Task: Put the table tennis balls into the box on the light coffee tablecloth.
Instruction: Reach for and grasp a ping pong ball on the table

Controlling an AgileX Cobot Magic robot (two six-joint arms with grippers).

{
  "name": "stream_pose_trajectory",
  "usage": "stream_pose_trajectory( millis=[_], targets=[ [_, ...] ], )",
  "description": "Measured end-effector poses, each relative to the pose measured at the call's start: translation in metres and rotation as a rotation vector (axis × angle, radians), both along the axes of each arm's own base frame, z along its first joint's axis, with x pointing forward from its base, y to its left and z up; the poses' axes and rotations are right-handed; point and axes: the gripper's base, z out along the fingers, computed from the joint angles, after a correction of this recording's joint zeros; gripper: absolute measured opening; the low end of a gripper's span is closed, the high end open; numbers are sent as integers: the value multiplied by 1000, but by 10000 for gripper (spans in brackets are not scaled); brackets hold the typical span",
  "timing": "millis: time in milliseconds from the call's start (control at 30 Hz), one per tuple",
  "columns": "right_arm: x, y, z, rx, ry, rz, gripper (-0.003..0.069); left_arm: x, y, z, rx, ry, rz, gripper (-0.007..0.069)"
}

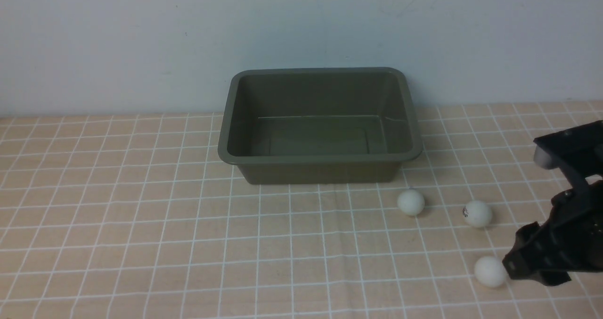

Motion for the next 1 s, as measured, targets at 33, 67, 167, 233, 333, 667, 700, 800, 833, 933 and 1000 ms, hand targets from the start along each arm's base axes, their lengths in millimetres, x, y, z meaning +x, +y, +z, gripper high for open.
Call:
stream_pose_trajectory(
  millis=[33,67,167,233,333,667,700,800,833,933,1000],
  targets=[
    [2,1,-2,-1,1,-1,421,0,0,0,0,0,0,-69],
    [5,1,-4,-1,0,-1,447,0,0,0,0,0,0,-69],
    [14,3,-15,-12,6,-1,494,0,0,0,0,0,0,-69],
    [20,4,-21,-24,14,2,507,0,0,0,0,0,0,-69],
    [26,5,-32,-43,34,8,513,0,0,0,0,0,0,-69],
    [46,8,-56,-75,20,19,517,0,0,0,0,0,0,-69],
    [48,8,-59,-85,20,24,517,0,0,0,0,0,0,-69],
    [51,7,-63,-101,22,29,517,0,0,0,0,0,0,-69],
    [52,7,-66,-109,23,28,517,0,0,0,0,0,0,-69],
    [54,6,-68,-118,14,27,517,0,0,0,0,0,0,-69],
    [56,7,-70,-114,11,19,517,0,0,0,0,0,0,-69]
  ],
)
